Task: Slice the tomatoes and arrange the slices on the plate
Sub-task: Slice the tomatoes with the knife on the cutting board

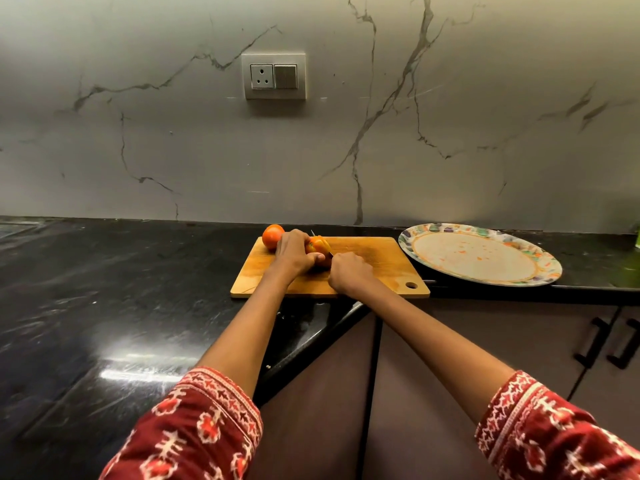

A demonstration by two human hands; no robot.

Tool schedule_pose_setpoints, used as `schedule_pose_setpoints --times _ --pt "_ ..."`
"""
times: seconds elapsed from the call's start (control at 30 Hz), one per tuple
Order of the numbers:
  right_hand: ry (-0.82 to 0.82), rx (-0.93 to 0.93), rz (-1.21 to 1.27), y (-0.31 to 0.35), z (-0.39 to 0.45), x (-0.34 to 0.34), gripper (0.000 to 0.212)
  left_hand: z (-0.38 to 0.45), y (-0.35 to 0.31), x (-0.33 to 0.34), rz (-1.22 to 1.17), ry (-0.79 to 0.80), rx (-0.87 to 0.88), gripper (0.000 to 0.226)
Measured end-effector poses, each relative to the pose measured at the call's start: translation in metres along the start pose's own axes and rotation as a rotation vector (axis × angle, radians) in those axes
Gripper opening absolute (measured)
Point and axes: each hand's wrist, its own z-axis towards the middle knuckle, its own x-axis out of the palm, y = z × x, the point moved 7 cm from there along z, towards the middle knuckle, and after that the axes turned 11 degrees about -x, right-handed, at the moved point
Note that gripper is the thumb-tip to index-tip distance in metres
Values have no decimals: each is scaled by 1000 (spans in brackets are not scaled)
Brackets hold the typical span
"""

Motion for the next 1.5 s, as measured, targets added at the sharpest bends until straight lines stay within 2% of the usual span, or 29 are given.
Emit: schedule_pose_setpoints --times 0.23,0.4,0.53,0.73,0.93,1.0,1.2,1.4,1.5 --pt "132 -38 201 -10 2 -6 25 14 -23 -8 117 97 16 38" --pt "153 -11 262 -17 -4 -3 27 7 -27 3 39 -14 78 45" --pt "153 -2 261 -19 -4 -1 26 7 -23 11 10 36 76 55" --pt "143 16 243 -18 -6 -4 19 14 -23 10 -22 52 38 49" --pt "119 50 210 -16 -2 -2 26 15 -22 11 -31 38 35 47" --pt "123 44 214 -12 2 -3 19 14 -21 11 -34 43 37 47" --pt "144 32 151 -12 -2 7 21 15 -14 10 -62 30 20 49" --pt "271 53 214 -15 -2 1 16 14 -13 15 -73 31 34 51" --pt "315 47 200 -11 -1 -2 19 12 -13 15 -94 31 30 50"
